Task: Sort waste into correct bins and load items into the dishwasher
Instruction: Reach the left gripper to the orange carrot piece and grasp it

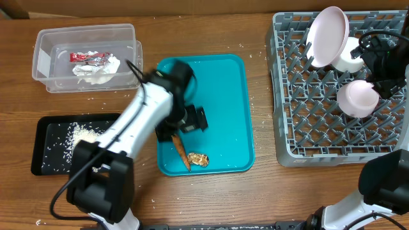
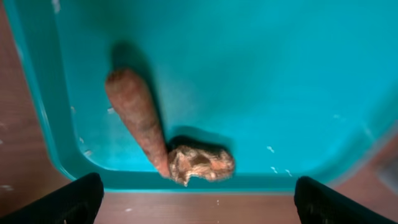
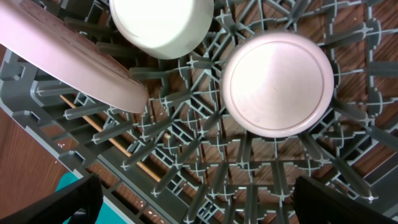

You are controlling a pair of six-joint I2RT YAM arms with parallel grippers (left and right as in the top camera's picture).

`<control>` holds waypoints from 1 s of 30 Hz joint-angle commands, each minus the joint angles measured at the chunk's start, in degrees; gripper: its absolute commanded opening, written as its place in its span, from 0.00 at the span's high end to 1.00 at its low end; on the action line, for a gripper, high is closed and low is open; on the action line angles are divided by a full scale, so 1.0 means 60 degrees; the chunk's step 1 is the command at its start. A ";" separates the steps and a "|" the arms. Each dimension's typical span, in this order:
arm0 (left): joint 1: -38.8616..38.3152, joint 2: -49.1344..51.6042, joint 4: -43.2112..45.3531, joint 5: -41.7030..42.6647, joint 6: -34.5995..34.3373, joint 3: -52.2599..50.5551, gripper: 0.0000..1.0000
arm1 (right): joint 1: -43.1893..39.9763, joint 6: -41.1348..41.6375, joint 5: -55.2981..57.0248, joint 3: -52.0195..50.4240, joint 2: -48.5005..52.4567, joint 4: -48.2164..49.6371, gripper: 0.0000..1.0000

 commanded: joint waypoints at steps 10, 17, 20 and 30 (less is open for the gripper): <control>-0.0608 -0.0073 0.1942 -0.2506 -0.3672 -0.1963 0.00 | 0.0007 0.0044 -0.0011 0.0182 -0.0193 0.0036 0.00; -0.0612 -0.0073 0.2732 -0.2484 -0.3872 -0.2484 0.08 | 0.0007 0.0040 -0.0011 0.0182 -0.0193 0.0036 0.00; -0.0612 -0.0073 0.3053 -0.2226 -0.3956 -0.2776 0.18 | 0.0007 0.0044 -0.0011 0.0182 -0.0193 0.0036 0.00; -0.0612 -0.0076 0.3140 -0.1916 -0.3683 -0.2841 0.72 | 0.0007 0.0044 -0.0011 0.0182 -0.0193 0.0040 0.00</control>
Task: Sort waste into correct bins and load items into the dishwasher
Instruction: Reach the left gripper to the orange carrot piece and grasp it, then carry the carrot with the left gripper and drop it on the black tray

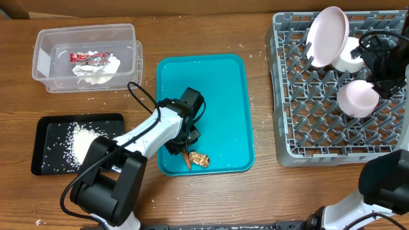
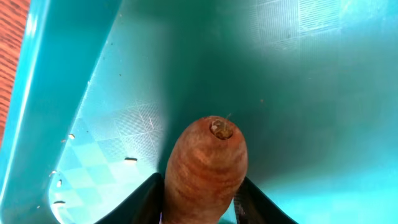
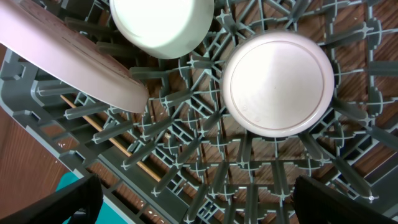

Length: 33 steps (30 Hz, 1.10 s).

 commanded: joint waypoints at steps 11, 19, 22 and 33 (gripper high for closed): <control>0.0907 -0.0091 -0.1559 0.0321 0.0940 0.0885 0.83 | 0.0007 0.0044 0.0011 0.0182 -0.0193 0.0036 0.00; 0.4357 -0.0095 -0.4357 -0.1902 0.1628 0.3697 0.81 | 0.0007 0.0044 0.0011 0.0182 -0.0193 0.0040 0.00; 0.6266 -0.0087 -0.3945 -0.2000 0.1738 0.3646 0.82 | 0.0007 0.0044 0.0011 0.0182 -0.0193 0.0040 0.00; 0.9205 -0.0087 -0.1308 -0.1920 0.2189 0.1297 0.78 | 0.0007 0.0044 0.0011 0.0182 -0.0193 0.0036 0.00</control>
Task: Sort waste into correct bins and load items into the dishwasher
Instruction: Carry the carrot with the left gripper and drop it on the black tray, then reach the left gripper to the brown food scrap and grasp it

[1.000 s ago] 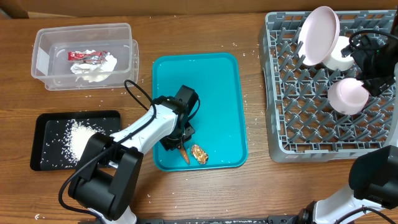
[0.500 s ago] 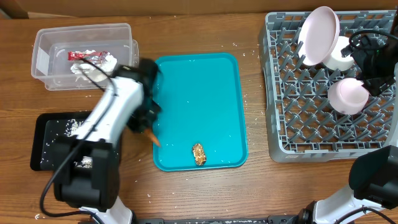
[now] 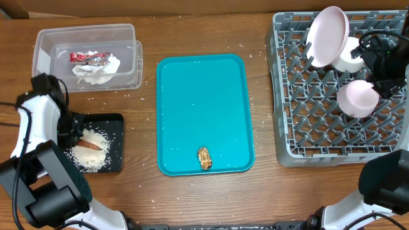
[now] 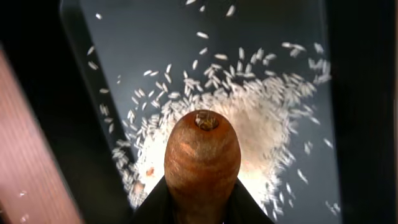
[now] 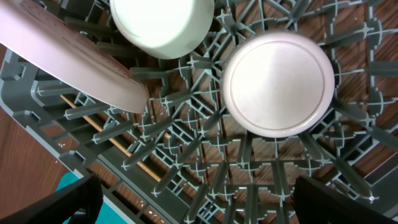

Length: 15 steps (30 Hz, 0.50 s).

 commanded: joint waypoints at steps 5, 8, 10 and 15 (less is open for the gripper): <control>0.0168 -0.0091 0.0557 -0.0062 0.0284 -0.0725 0.53 | 0.0007 0.0036 0.0011 0.0182 -0.0193 0.0040 0.00; 0.0168 -0.0091 0.0532 0.0109 0.0532 -0.0707 0.20 | 0.0007 0.0036 0.0011 0.0182 -0.0193 0.0040 0.00; 0.0168 -0.0098 0.0470 0.0386 0.0809 -0.0616 0.20 | 0.0007 0.0036 0.0011 0.0182 -0.0193 0.0040 0.00; -0.0433 -0.0856 -0.0076 0.1574 0.1643 -0.0117 0.16 | 0.0007 0.0036 0.0011 0.0182 -0.0193 0.0044 0.00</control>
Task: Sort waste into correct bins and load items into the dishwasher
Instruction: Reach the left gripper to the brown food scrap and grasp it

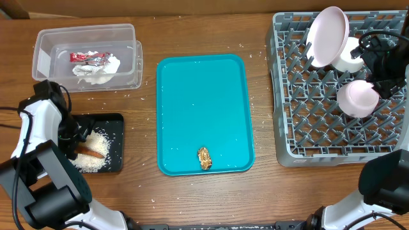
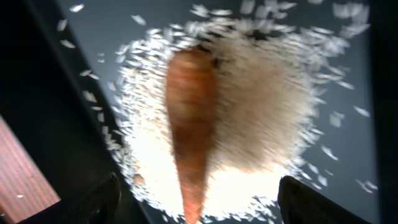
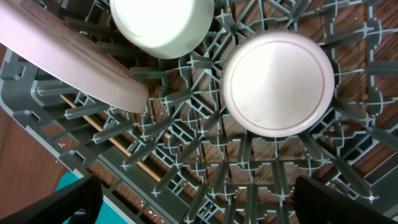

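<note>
A carrot [image 2: 189, 130] lies on the heap of rice in the black tray [image 1: 48, 128], also seen as an orange sliver [image 1: 91, 153]. My left gripper [image 2: 198, 202] hangs open over it, fingers wide apart and touching nothing. A brown food scrap [image 1: 204, 158] rests near the front edge of the teal tray [image 1: 204, 83]. My right gripper [image 3: 196, 202] is open above the grey dish rack [image 1: 300, 128], which holds a pink plate [image 1: 329, 35], a white cup [image 3: 163, 25] and an upturned pink bowl [image 3: 278, 84].
A clear plastic bin [image 1: 89, 54] at the back left holds a red wrapper [image 1: 86, 57] and crumpled white paper. Rice grains are scattered over the wooden table [image 1: 211, 198]. The dish rack fills the right side.
My left gripper has opened and let go of the carrot, which now lies on the rice in the black tray. The right arm has not moved.
My left gripper was open above the carrot and scrap on the teal tray. It then was shut on the carrot there. Later it held the carrot over the black tray's rice. Now the carrot lies released on the rice.
</note>
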You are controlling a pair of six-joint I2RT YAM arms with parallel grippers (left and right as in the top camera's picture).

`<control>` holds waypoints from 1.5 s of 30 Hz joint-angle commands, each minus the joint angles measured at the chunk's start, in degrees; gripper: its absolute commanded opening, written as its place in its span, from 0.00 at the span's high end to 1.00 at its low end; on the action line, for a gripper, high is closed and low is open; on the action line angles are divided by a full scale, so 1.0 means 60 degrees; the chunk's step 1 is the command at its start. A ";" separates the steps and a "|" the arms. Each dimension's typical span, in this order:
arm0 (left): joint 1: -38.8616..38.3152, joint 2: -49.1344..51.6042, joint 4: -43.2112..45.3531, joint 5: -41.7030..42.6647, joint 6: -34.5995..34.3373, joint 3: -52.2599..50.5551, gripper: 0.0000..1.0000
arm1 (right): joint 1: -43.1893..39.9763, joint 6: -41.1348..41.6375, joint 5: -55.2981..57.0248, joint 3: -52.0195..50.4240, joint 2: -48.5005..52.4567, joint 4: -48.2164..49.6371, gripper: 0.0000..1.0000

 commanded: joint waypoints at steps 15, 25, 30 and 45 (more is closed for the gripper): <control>-1.0400 -0.0317 0.1854 0.2579 0.1137 0.0266 0.00 | 0.0007 0.0040 0.0015 0.0182 -0.0193 0.0036 0.00; -1.0641 0.0809 0.0801 0.2561 0.0339 0.0266 0.00 | 0.0007 0.0040 0.0015 0.0182 -0.0193 0.0036 0.00; -1.0677 0.0816 0.0015 0.2863 0.0040 0.0262 0.00 | 0.0007 0.0040 0.0015 0.0182 -0.0193 0.0036 0.00; -1.0520 0.1712 0.0342 0.3821 0.0361 -0.0157 0.16 | 0.0007 0.0040 0.0015 0.0182 -0.0193 0.0040 0.00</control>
